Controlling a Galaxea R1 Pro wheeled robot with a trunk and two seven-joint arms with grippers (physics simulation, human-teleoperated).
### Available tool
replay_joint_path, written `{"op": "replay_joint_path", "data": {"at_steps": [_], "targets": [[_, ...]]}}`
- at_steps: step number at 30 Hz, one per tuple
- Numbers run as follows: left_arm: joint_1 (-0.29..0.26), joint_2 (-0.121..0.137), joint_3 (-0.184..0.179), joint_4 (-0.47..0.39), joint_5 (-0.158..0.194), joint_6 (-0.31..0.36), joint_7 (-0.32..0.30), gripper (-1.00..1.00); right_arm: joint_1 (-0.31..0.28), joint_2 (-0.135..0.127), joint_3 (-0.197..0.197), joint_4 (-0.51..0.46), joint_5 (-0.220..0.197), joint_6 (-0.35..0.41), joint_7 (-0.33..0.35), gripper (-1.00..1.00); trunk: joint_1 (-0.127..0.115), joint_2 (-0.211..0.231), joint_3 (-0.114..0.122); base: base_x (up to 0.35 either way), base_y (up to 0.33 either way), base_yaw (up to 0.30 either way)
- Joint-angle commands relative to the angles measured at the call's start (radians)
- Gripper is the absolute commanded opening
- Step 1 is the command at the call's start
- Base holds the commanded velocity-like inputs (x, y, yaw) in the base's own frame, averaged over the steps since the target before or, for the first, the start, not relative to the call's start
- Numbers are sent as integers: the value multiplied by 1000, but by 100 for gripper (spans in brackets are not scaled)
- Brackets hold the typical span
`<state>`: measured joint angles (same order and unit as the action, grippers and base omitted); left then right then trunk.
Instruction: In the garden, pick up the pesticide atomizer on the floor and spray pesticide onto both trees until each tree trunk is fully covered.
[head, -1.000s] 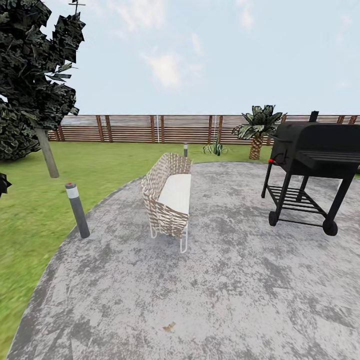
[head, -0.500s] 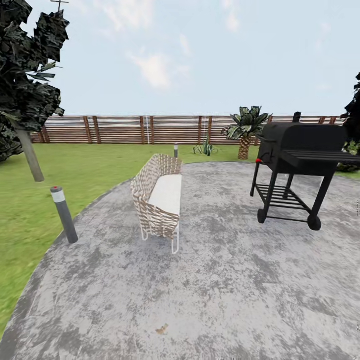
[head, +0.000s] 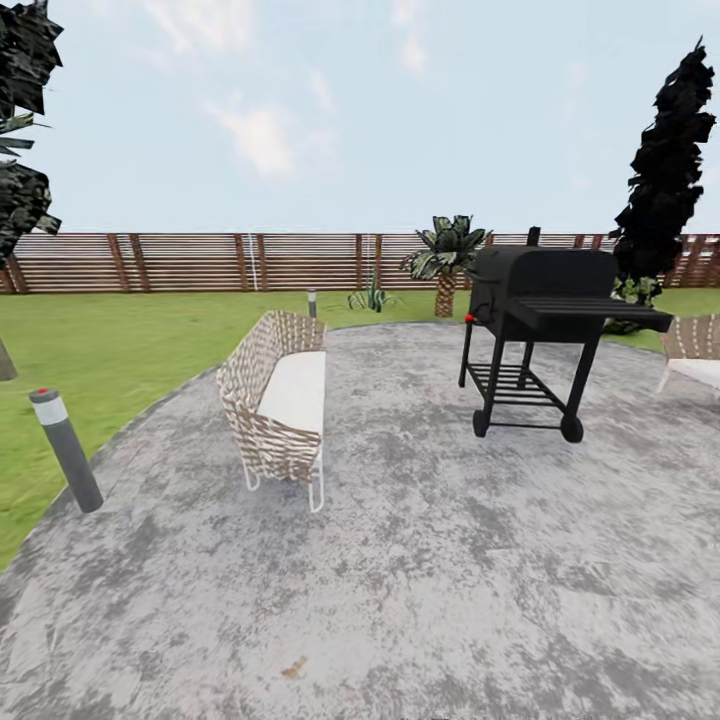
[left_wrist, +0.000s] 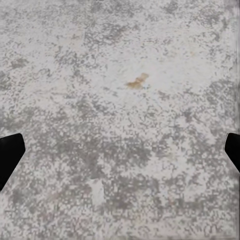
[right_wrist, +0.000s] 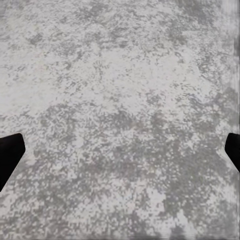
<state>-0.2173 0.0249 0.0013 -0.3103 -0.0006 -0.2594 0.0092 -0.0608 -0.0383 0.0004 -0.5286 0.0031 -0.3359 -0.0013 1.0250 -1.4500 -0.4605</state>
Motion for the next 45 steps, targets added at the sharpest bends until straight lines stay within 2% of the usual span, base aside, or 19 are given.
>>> {"op": "replay_joint_path", "data": {"at_steps": [1, 45], "targets": [[1, 2, 0, 0, 0, 0, 0, 100, 0, 0, 0, 0, 0, -1, 0, 100, 0, 0, 0, 0, 0, -284], [4, 4, -4, 7, -2, 0, -2, 100, -1, -2, -7, -7, -2, 0, -2, 100, 0, 0, -5, 0, 0, -282]]}}
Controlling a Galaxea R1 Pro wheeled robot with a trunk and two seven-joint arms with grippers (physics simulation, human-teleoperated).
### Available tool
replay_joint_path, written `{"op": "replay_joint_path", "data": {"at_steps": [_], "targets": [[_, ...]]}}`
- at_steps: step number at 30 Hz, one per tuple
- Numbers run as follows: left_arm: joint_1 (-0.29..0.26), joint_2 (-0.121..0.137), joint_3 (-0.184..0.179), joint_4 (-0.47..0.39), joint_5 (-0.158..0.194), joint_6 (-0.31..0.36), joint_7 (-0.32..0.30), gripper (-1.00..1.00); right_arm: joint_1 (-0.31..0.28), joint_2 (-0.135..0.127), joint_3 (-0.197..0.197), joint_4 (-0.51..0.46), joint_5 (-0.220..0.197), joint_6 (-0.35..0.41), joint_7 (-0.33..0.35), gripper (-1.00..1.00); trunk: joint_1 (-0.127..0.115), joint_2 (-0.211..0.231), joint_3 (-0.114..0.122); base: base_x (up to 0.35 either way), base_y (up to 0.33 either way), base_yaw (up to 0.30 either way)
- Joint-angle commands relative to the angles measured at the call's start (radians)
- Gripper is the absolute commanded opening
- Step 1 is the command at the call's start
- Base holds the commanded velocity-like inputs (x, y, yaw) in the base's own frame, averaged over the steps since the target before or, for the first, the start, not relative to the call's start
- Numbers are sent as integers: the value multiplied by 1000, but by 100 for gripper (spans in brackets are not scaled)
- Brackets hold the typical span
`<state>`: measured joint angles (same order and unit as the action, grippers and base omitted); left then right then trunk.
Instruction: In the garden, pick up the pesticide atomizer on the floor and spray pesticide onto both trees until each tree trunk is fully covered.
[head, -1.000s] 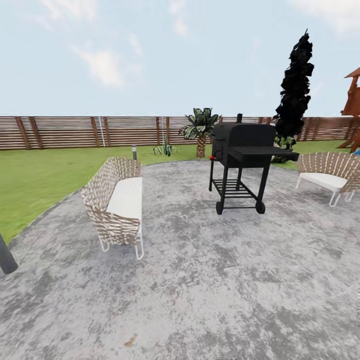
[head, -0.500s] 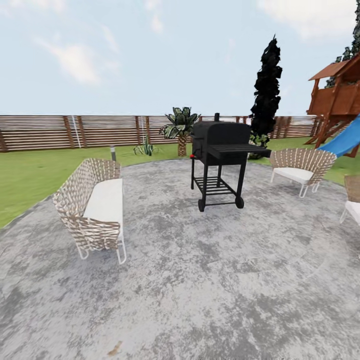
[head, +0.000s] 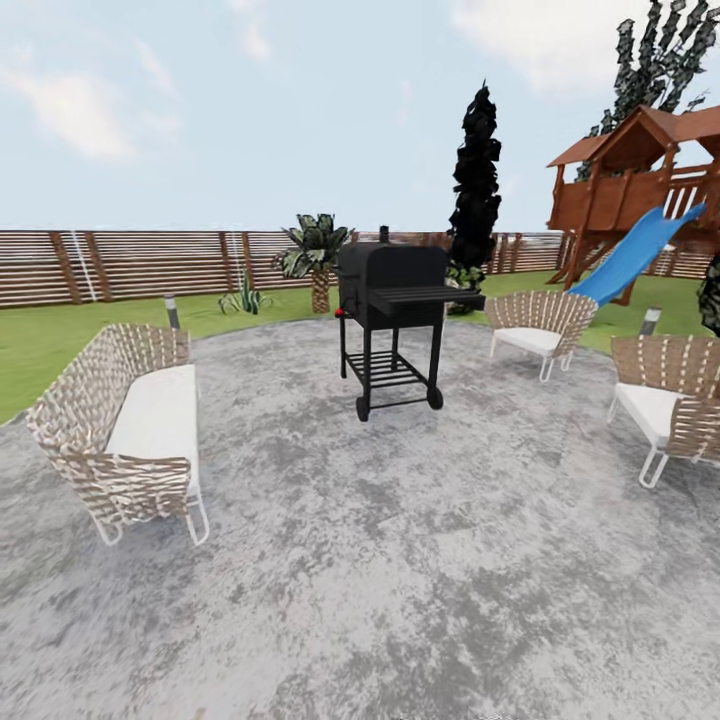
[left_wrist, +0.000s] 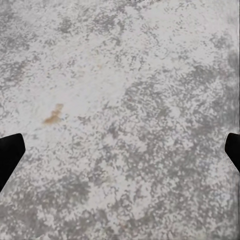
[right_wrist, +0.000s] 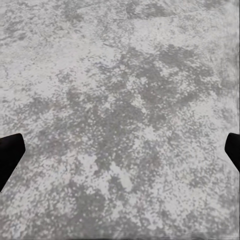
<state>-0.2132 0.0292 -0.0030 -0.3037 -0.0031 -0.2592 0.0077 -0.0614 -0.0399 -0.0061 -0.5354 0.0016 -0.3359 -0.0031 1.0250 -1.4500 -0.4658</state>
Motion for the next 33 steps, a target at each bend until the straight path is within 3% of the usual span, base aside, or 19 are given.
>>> {"op": "replay_joint_path", "data": {"at_steps": [1, 20, 33], "targets": [[0, 0, 0, 0, 0, 0, 0, 100, 0, 0, 0, 0, 0, 0, 0, 100, 0, 0, 0, 0, 0, -300], [0, -2, -2, -2, 0, 0, -11, 100, 0, 0, 0, 1, 0, 0, 2, 100, 0, 0, 0, 0, 0, -300], [0, 0, 4, -3, 5, 0, -10, 100, 0, 0, -1, 1, -3, 1, 0, 100, 50, -91, -44, 0, 0, -295]]}}
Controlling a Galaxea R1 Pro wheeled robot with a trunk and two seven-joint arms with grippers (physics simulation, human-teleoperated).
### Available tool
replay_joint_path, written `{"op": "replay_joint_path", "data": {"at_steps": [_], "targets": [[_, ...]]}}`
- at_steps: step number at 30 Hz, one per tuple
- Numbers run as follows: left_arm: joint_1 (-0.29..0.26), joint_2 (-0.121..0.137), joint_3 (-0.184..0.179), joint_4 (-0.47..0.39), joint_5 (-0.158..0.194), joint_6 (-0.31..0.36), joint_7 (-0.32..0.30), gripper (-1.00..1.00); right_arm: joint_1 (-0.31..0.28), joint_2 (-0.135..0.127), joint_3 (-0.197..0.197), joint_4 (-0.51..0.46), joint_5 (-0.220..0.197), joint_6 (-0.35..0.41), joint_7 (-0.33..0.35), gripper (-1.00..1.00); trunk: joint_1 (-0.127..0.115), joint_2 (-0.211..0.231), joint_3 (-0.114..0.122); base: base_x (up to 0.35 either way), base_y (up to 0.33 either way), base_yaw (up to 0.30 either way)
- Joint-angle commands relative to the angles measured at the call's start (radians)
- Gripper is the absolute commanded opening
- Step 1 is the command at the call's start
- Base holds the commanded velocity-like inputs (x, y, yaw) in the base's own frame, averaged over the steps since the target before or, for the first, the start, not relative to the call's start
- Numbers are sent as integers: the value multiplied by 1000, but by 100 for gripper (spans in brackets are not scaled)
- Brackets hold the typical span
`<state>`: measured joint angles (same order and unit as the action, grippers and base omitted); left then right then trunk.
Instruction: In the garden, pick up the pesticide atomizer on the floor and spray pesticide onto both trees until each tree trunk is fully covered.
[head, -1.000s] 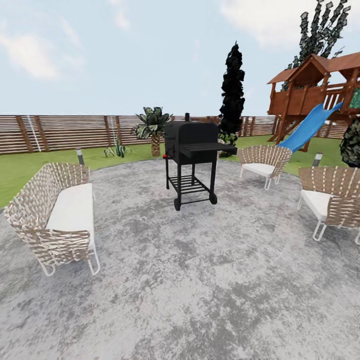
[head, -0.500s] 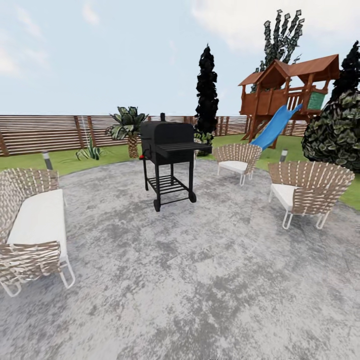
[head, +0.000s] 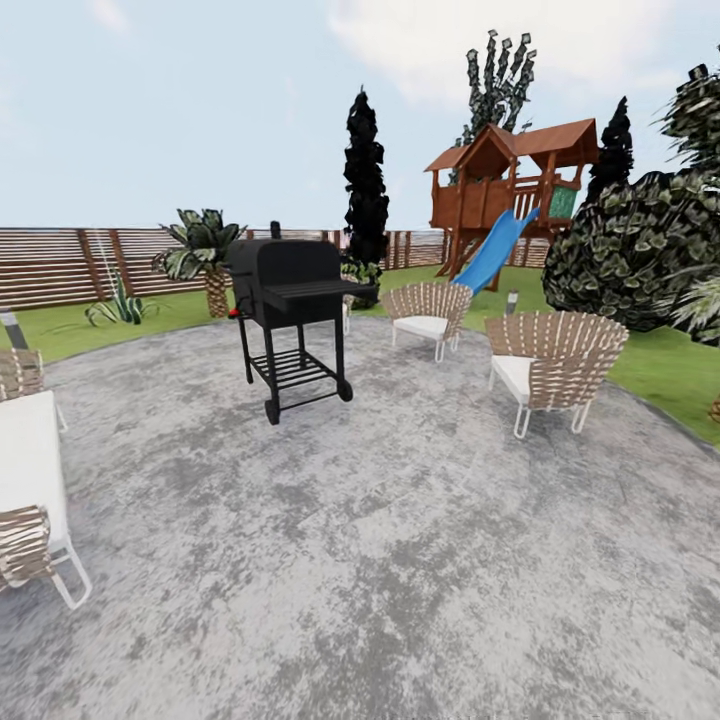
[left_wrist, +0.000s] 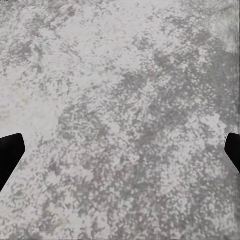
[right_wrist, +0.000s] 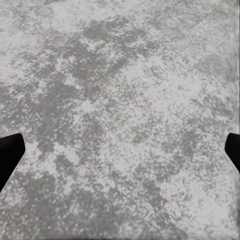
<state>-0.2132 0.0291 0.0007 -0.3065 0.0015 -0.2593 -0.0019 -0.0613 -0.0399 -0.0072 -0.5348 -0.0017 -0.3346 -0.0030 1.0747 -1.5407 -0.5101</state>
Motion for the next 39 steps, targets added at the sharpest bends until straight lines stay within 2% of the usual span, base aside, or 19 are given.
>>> {"op": "replay_joint_path", "data": {"at_steps": [1, 31, 39], "targets": [[0, 0, 0, 0, 0, 0, 0, 100, 0, 0, 0, -1, -1, 0, 0, 100, 4, -7, -4, 0, 0, -285], [0, 2, 4, 0, 0, -1, 4, 100, 0, 0, 0, -1, -1, 0, -1, 100, 119, -217, -132, 0, 0, -228], [0, 2, 21, 1, 0, -1, 3, 100, 0, 0, 0, -1, -1, 0, -1, 100, 150, -273, -165, 0, 0, -238]]}}
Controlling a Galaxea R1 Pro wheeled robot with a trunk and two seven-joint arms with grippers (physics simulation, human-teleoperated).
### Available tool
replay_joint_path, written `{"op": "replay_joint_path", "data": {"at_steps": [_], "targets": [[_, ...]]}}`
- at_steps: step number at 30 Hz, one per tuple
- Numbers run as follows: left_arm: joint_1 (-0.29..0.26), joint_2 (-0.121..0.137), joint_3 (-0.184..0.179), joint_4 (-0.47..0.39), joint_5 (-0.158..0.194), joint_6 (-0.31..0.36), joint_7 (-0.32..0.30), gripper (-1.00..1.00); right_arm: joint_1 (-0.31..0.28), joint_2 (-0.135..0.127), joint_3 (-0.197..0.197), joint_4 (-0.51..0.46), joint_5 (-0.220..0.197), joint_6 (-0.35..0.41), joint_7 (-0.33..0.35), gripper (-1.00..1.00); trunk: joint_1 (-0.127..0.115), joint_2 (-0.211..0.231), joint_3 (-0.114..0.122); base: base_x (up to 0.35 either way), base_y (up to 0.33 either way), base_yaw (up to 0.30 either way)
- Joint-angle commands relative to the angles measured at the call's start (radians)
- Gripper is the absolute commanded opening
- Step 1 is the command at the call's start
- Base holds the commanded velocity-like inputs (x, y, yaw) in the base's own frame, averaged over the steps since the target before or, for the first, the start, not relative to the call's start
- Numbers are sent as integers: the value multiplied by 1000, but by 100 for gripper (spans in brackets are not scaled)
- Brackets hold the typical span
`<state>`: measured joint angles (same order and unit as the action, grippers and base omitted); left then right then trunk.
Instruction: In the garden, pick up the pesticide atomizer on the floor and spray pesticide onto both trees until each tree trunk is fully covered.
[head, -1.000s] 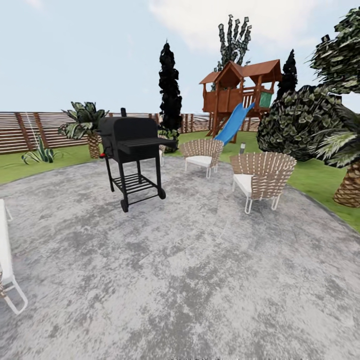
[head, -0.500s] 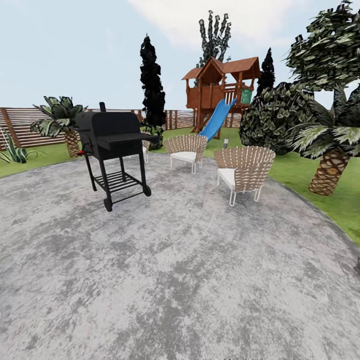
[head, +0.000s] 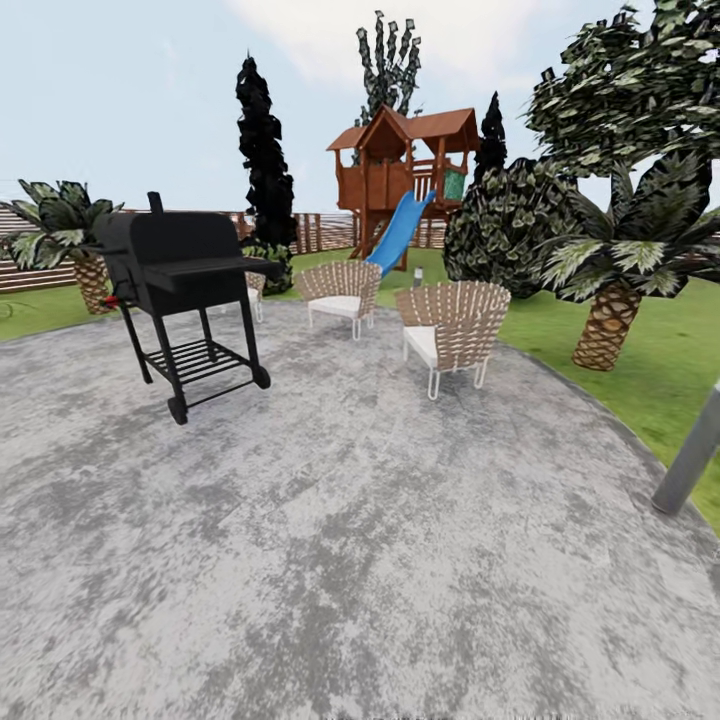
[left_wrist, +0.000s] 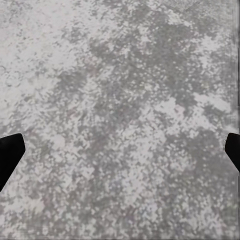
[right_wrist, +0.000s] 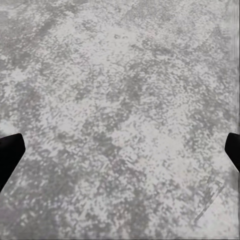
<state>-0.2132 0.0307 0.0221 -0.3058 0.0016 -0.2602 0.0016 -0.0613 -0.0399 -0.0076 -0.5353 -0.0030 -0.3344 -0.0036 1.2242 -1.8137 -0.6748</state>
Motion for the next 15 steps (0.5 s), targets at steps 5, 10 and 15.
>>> {"op": "replay_joint_path", "data": {"at_steps": [5, 10, 15], "targets": [[0, -1, 1, 0, 0, -1, 0, 100, 0, 0, 0, 0, 0, 0, 0, 100, 19, -35, -21, 0, 0, -249], [0, -1, 1, 0, 1, 0, 0, 100, 0, 0, 0, 1, 0, -1, -1, 100, 38, -70, -40, 0, 0, -264], [0, -1, 1, 1, 1, 0, 0, 100, 0, -1, 0, -1, 0, 0, -1, 100, 58, -105, -59, 0, 0, -278]]}}
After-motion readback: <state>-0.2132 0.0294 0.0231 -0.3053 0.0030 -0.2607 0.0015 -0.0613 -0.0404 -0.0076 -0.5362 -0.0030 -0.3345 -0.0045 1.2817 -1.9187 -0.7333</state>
